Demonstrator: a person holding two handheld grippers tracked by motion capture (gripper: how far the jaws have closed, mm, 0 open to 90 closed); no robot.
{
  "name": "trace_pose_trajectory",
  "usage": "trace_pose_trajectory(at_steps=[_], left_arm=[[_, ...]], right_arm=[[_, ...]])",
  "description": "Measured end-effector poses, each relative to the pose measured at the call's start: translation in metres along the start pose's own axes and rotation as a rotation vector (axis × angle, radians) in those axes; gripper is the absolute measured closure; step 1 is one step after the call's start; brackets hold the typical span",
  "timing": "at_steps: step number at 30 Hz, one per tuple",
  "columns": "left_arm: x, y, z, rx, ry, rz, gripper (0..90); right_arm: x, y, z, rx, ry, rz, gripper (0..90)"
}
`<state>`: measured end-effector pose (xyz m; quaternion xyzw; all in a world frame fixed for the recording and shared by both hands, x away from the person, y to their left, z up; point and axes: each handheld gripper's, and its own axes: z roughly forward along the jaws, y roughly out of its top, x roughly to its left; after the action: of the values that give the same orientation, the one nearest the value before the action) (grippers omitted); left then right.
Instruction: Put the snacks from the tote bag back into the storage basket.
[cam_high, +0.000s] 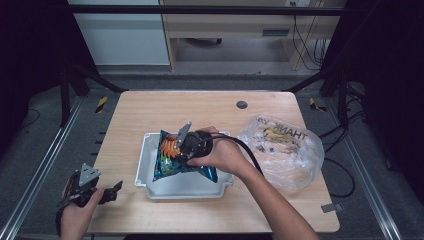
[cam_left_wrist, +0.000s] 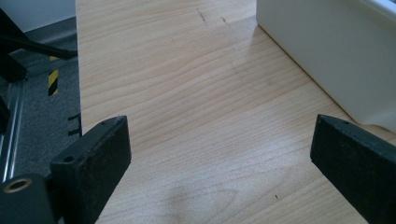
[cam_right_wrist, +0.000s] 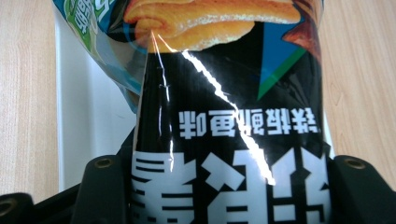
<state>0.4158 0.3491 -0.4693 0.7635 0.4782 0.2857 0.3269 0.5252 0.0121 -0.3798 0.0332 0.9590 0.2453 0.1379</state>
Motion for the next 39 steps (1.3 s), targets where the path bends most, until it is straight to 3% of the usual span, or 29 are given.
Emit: trace_pose_trajectory(at_steps=[39], left_arm=[[0.000,0.000,0.000,0.004,-0.005,0.001,4.7]], right_arm=[[-0.002,-0.014,0.039,0.061,0.075,0.028,39.4]])
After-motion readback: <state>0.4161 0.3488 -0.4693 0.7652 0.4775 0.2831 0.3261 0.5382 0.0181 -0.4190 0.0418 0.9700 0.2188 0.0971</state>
